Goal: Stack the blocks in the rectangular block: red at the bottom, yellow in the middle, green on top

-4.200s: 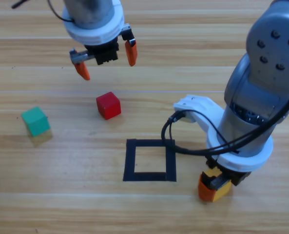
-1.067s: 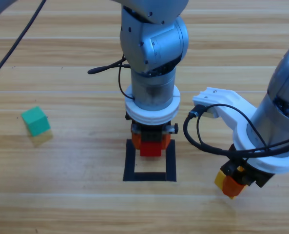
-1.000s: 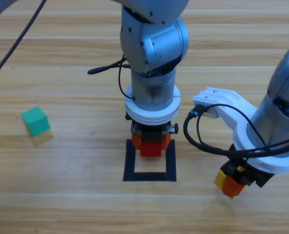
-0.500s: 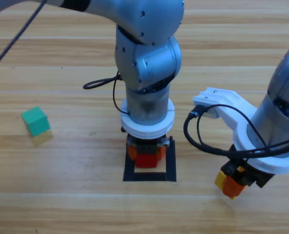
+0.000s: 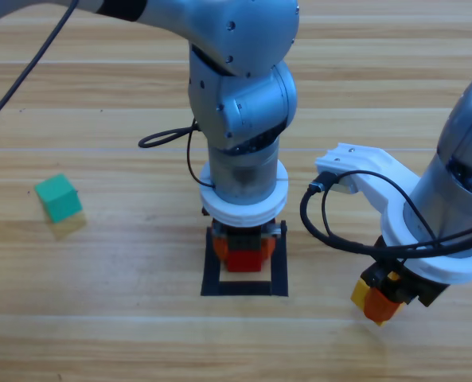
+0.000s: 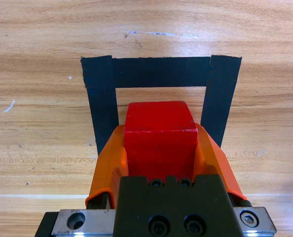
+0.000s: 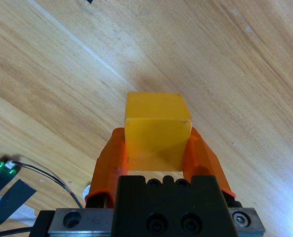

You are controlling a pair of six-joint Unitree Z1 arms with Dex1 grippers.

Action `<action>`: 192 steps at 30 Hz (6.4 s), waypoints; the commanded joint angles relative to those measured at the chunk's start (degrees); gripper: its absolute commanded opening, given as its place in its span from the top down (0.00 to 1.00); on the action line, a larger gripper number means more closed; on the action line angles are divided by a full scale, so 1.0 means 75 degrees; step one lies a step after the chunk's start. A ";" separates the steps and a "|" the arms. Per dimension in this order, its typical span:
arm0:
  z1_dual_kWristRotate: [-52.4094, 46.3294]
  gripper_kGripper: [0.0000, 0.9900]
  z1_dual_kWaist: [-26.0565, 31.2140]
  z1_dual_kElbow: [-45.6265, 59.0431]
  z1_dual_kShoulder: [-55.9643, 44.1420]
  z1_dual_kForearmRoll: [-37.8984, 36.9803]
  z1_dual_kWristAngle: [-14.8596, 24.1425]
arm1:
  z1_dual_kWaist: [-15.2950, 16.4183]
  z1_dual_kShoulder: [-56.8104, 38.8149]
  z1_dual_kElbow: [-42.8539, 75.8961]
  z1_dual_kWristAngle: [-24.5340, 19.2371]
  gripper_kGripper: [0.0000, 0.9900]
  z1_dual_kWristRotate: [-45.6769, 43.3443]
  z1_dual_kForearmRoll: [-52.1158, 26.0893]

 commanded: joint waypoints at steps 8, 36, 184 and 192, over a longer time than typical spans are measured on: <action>-0.0208 0.93 -0.0343 0.0487 -0.0171 -0.0403 -0.0007 | -0.0126 -0.0205 0.0190 -0.0042 1.00 -0.0026 -0.0111; 0.0144 0.00 0.0008 0.0323 -0.1424 -0.0309 0.0298 | -0.0126 -0.0322 0.0143 -0.0089 1.00 0.0091 -0.0181; 0.1527 0.04 0.3817 0.2901 -0.3686 -0.1165 0.0075 | 0.0202 0.4143 -0.9291 -0.0440 0.00 0.5165 0.5186; 0.0952 0.04 0.3840 0.2679 -0.3171 -0.1282 -0.0030 | 0.0753 0.1752 -0.8248 -0.1425 0.00 0.4849 0.5186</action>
